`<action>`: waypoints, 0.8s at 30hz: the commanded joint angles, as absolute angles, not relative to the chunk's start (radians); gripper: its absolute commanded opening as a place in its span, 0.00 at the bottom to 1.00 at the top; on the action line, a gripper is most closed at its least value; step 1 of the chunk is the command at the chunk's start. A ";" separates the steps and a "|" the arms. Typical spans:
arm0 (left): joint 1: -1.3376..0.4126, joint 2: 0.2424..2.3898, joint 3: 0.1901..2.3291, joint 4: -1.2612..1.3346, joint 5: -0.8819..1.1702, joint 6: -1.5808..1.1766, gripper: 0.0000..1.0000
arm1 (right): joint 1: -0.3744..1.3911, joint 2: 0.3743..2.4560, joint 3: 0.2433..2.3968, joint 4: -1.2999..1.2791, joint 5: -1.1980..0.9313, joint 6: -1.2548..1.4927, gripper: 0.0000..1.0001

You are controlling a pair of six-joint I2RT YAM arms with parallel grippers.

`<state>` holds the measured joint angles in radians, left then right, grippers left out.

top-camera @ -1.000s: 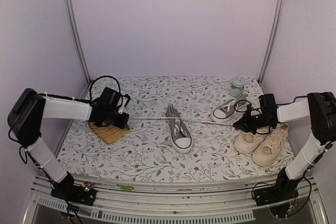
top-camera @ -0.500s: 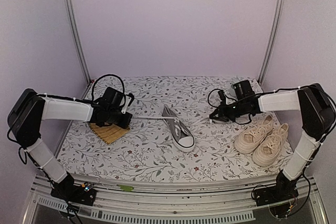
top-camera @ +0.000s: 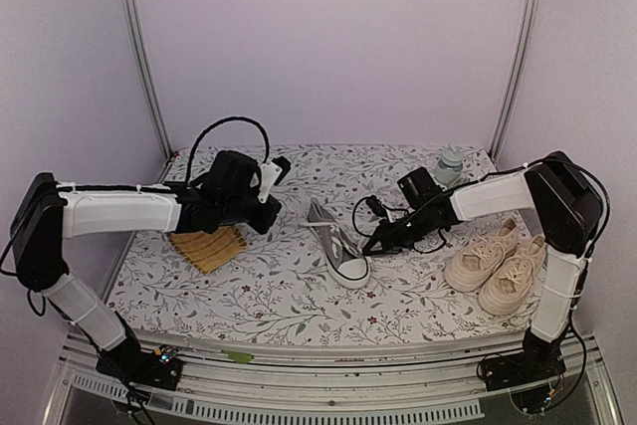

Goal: Tie the shoes
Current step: Adjust the shoe at the center of the board.

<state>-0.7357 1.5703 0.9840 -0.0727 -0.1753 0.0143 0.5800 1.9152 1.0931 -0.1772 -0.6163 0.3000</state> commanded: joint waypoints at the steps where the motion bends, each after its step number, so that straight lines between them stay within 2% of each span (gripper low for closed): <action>1: -0.770 1.532 1.013 -0.011 -0.189 0.061 0.00 | 0.619 1.916 1.121 -0.196 -0.665 0.246 0.01; 12: -0.791 1.498 1.000 0.060 -0.204 0.079 0.00 | 0.615 1.861 1.112 -0.135 -0.804 0.286 0.01; 22: -0.812 1.517 1.023 0.124 -0.177 0.115 0.00 | 0.555 1.763 1.094 -0.392 -0.626 0.176 0.01; 24: -0.824 1.514 1.014 0.163 -0.167 0.140 0.00 | 0.555 1.735 1.086 -0.436 -0.595 0.158 0.05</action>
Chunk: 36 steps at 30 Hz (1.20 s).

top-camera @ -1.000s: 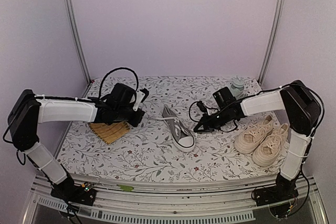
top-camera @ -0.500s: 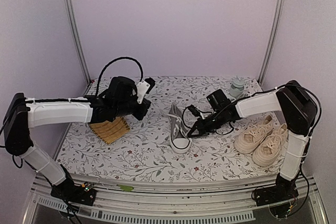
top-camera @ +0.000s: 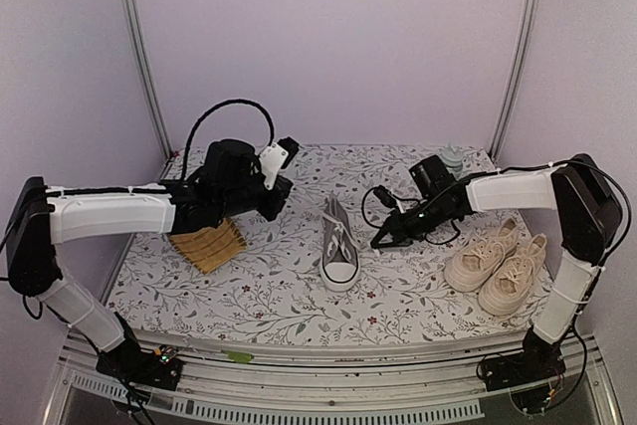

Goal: Tie the shoes
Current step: Adjust the shoe at the center of the board, then pass from the left arm to the right

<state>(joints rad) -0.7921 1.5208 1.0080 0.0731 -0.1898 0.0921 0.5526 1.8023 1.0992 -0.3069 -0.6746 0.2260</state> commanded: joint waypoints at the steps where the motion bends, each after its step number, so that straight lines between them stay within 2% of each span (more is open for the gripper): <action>1: -0.827 1.516 1.013 0.179 -0.161 0.149 0.00 | 0.556 1.722 1.087 -0.457 -0.576 0.151 0.17; 3: -0.832 1.524 1.017 0.202 -0.151 0.154 0.00 | 0.555 1.701 1.108 -0.486 -0.538 0.122 0.45; 4: -0.833 1.528 1.022 0.208 -0.146 0.155 0.00 | 0.555 1.692 1.125 -0.490 -0.519 0.109 0.53; 8: -0.834 1.547 1.040 0.213 -0.146 0.156 0.00 | 0.567 1.699 1.197 -0.387 -0.522 0.045 0.68; 10: -0.834 1.553 1.042 0.219 -0.148 0.153 0.00 | 0.600 1.729 1.228 -0.283 -0.550 0.014 0.70; 15: -0.834 1.573 1.055 0.247 -0.132 0.129 0.00 | 0.669 1.862 1.298 0.008 -0.658 -0.075 0.69; 19: -0.836 1.585 1.075 0.248 -0.126 0.116 0.00 | 0.669 1.981 1.442 -0.018 -0.688 -0.113 0.65; 23: -0.835 1.580 1.070 0.273 -0.126 0.116 0.00 | 0.669 2.030 1.488 -0.018 -0.732 -0.139 0.62; 28: -0.836 1.581 1.067 0.277 -0.125 0.122 0.00 | 0.665 2.046 1.483 -0.030 -0.695 -0.139 0.42; 34: -0.836 1.569 1.049 0.275 -0.141 0.123 0.00 | 0.630 2.030 1.444 -0.008 -0.672 -0.114 0.37; 36: -0.835 1.569 1.047 0.274 -0.141 0.125 0.00 | 0.626 2.037 1.449 -0.001 -0.677 -0.101 0.30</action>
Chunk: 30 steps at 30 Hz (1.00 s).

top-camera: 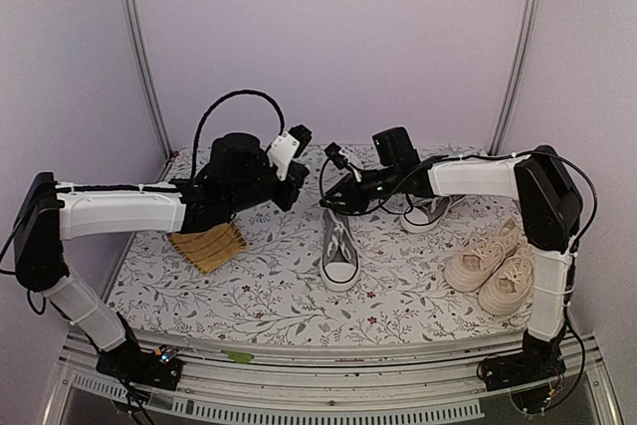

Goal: Tie the shoes
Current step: Pass from the left arm to the right, then fold the half-tied shoelace on the shoe.

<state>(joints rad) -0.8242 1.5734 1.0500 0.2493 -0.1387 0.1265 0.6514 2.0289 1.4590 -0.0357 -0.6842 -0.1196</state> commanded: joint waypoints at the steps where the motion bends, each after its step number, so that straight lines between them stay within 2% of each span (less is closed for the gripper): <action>1: -0.835 1.569 1.046 0.274 -0.141 0.126 0.00 | 0.625 2.043 1.453 0.000 -0.685 -0.100 0.24; 7: -0.834 1.567 1.038 0.273 -0.138 0.118 0.00 | 0.621 2.046 1.464 -0.001 -0.687 -0.101 0.02; 13: -0.841 1.604 0.883 0.337 -0.102 0.115 0.00 | 0.595 2.019 1.442 0.002 -0.705 -0.059 0.01; 22: -0.905 1.784 0.843 0.540 0.103 0.161 0.00 | 0.594 2.014 1.398 0.052 -0.747 -0.034 0.01; 24: -0.917 1.810 0.856 0.517 0.167 0.220 0.12 | 0.591 2.015 1.395 0.056 -0.762 -0.040 0.01; 26: -0.922 1.799 0.871 0.438 0.226 0.257 0.30 | 0.586 2.014 1.390 0.058 -0.776 -0.054 0.01; 28: -0.912 1.744 0.858 0.354 0.253 0.288 0.58 | 0.575 2.009 1.373 0.074 -0.794 -0.070 0.01; 30: -0.893 1.667 0.823 0.288 0.282 0.341 0.80 | 0.567 2.012 1.366 0.087 -0.818 -0.087 0.00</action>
<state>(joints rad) -0.9089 1.7866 0.8448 0.4011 0.1661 0.2317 0.5907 2.0300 1.3930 0.0422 -0.7547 -0.0505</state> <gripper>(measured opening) 0.587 0.008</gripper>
